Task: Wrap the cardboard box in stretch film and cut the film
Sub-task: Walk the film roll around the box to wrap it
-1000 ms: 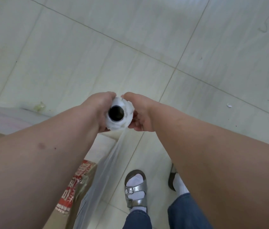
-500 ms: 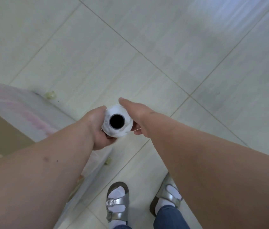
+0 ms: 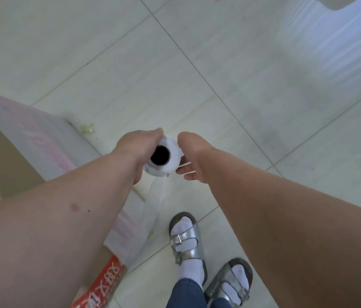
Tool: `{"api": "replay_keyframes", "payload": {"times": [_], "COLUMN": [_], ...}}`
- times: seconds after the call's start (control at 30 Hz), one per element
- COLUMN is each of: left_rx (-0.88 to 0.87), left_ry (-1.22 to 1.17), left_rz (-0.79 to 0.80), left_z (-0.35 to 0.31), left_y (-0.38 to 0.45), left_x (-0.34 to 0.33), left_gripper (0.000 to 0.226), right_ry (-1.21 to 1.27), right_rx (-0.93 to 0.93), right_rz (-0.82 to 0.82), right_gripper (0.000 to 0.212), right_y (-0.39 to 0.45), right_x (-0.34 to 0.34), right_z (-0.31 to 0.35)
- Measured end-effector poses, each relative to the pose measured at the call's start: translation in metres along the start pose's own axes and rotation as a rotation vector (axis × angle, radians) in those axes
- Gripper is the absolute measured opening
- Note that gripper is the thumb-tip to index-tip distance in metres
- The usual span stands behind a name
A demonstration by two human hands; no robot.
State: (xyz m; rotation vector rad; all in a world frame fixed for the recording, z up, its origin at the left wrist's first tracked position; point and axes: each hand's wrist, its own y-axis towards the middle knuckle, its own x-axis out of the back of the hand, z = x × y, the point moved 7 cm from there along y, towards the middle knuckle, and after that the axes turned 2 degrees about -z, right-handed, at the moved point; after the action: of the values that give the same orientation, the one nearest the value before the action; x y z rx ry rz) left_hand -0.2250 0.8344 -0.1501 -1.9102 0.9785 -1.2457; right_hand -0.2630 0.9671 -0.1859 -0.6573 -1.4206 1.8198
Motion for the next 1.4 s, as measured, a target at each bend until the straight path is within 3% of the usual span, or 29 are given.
{"api": "replay_keyframes", "payload": {"times": [0.13, 0.27, 0.33, 0.53, 0.7, 0.83, 0.97, 1.07, 1.2, 1.4], "left_rx": [0.239, 0.469, 0.447, 0.306, 0.142, 0.313, 0.494, 0.5, 0.452, 0.285], "left_ry": [-0.2, -0.375, -0.4, -0.221, -0.221, -0.425, -0.522, -0.557, -0.49, -0.434], "left_rz": [0.009, 0.269, 0.298, 0.101, -0.035, -0.094, 0.079, 0.069, -0.022, -0.211], "left_z": [0.017, 0.024, 0.013, -0.022, -0.042, -0.013, 0.003, -0.007, -0.026, -0.058], "left_y": [0.019, 0.013, 0.012, 0.028, 0.054, 0.073, 0.067, 0.07, 0.071, 0.086], "left_x": [0.014, -0.007, -0.004, 0.04, 0.067, 0.073, 0.055, 0.06, 0.083, 0.126], "left_gripper": [0.041, 0.047, 0.04, 0.022, 0.024, 0.033, 0.039, 0.039, 0.037, 0.027], "right_ry": [-0.075, -0.275, -0.273, -0.233, -0.193, -0.28, -0.374, -0.444, -0.478, -0.553], "right_rx": [-0.019, 0.005, 0.028, 0.042, -0.024, -0.005, -0.009, -0.006, -0.01, 0.027], "right_rz": [-0.027, 0.065, 0.077, 0.125, 0.115, 0.034, 0.113, 0.153, 0.19, 0.202], "right_gripper": [0.032, 0.048, 0.039, 0.021, 0.03, 0.019, 0.038, 0.052, 0.038, 0.039], "right_y": [0.002, -0.003, -0.003, 0.0, 0.02, 0.031, 0.04, 0.045, 0.045, 0.051], "right_x": [0.0, -0.017, -0.022, -0.037, -0.038, -0.034, -0.053, -0.062, -0.07, -0.092], "right_z": [0.031, 0.049, 0.056, 0.096, 0.102, 0.121, 0.131, 0.14, 0.16, 0.197]}}
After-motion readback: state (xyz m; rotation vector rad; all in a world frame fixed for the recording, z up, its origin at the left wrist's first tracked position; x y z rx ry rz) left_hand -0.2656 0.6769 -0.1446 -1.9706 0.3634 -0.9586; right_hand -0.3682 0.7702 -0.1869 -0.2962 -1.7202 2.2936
